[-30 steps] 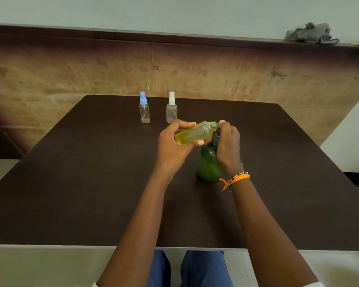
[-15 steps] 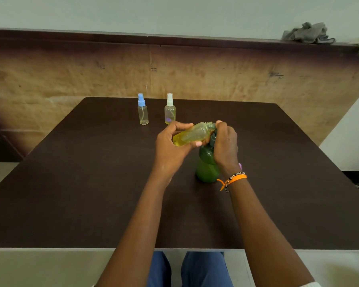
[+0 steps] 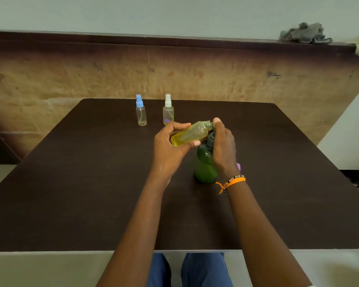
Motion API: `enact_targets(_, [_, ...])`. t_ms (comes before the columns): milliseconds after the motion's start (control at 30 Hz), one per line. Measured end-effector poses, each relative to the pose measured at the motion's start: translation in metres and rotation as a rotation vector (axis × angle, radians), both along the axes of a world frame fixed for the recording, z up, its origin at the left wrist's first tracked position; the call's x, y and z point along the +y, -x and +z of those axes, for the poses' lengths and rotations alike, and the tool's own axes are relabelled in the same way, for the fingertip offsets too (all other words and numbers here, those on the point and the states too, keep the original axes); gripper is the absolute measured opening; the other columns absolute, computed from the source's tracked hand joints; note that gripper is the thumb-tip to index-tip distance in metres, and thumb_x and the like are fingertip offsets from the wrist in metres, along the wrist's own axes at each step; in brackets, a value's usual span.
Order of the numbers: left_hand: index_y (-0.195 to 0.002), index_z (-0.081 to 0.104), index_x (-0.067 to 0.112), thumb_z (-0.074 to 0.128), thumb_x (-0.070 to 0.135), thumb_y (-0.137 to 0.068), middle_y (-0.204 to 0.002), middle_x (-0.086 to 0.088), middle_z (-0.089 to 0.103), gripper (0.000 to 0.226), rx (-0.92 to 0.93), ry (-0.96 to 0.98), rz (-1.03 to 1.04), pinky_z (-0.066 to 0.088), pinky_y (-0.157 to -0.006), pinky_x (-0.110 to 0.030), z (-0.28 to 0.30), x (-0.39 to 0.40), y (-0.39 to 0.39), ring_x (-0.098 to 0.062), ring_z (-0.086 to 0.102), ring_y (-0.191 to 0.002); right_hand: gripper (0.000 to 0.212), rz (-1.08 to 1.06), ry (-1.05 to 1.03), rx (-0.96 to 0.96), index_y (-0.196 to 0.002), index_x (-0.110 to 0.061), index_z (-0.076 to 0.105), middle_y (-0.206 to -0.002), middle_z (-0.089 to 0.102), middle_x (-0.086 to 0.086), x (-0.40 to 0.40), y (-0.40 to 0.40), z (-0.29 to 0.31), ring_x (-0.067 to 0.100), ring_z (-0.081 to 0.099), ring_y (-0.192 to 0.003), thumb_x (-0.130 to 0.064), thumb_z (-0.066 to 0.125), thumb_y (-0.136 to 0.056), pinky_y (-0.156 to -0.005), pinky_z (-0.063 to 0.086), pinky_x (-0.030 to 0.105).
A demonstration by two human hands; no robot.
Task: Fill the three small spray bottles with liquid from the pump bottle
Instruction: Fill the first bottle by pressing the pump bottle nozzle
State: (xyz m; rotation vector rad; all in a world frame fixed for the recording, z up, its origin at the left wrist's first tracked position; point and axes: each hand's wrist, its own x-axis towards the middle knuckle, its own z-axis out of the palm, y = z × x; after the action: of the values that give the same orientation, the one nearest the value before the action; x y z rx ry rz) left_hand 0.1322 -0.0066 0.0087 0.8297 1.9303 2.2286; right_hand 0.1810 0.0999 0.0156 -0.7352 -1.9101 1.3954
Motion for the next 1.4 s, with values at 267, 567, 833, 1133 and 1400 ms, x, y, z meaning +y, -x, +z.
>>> enact_targets(267, [-0.092, 0.063, 0.025, 0.080, -0.001, -0.065, -0.100, 0.009, 0.068, 0.040, 0.003, 0.011, 0.001, 0.055, -0.081, -0.023, -0.001, 0.001, 0.002, -0.005, 0.066, -0.094, 0.048, -0.035, 0.041, -0.055, -0.072, -0.011, 0.056, -0.070, 0.050, -0.005, -0.001, -0.003, 0.005, 0.012, 0.045, -0.068, -0.048, 0.036, -0.096, -0.073, 0.034, 0.036])
enact_targets(567, [-0.092, 0.064, 0.023, 0.080, -0.002, -0.065, -0.099, 0.006, 0.069, 0.040, -0.016, 0.013, 0.002, 0.055, -0.082, -0.026, -0.004, 0.001, 0.002, -0.005, 0.066, -0.092, 0.060, -0.060, -0.070, -0.016, -0.055, -0.005, 0.054, -0.061, 0.060, 0.011, -0.001, 0.003, 0.001, 0.019, 0.050, -0.062, -0.050, 0.028, -0.085, -0.066, 0.038, 0.037])
enact_targets(833, [-0.089, 0.064, 0.026, 0.080, -0.003, -0.065, -0.100, 0.007, 0.068, 0.041, 0.003, 0.022, 0.007, 0.054, -0.080, -0.023, -0.002, 0.000, 0.002, -0.007, 0.065, -0.093, 0.047, -0.070, -0.071, -0.024, -0.055, -0.017, 0.045, -0.064, 0.047, -0.005, 0.000, -0.001, 0.006, 0.009, 0.042, -0.062, -0.031, 0.034, -0.099, -0.073, 0.032, 0.034])
enact_targets(1133, [-0.091, 0.064, 0.023, 0.080, -0.003, -0.065, -0.099, 0.008, 0.068, 0.039, -0.011, 0.010, 0.002, 0.053, -0.076, -0.018, -0.003, -0.001, 0.000, -0.001, 0.065, -0.090, 0.054, -0.068, -0.063, -0.020, -0.060, -0.012, 0.049, -0.065, 0.051, -0.003, -0.004, -0.001, 0.003, 0.018, 0.047, -0.069, -0.047, 0.031, -0.097, -0.073, 0.035, 0.037])
enact_targets(1400, [-0.092, 0.064, 0.020, 0.080, -0.004, -0.065, -0.099, 0.005, 0.068, 0.039, -0.024, -0.001, 0.002, 0.054, -0.078, -0.021, -0.003, 0.001, 0.001, -0.003, 0.066, -0.090, 0.051, -0.058, -0.005, -0.005, -0.053, -0.020, 0.052, -0.076, 0.064, 0.010, -0.008, 0.001, 0.002, 0.025, 0.056, -0.078, -0.056, 0.026, -0.077, -0.083, 0.040, 0.046])
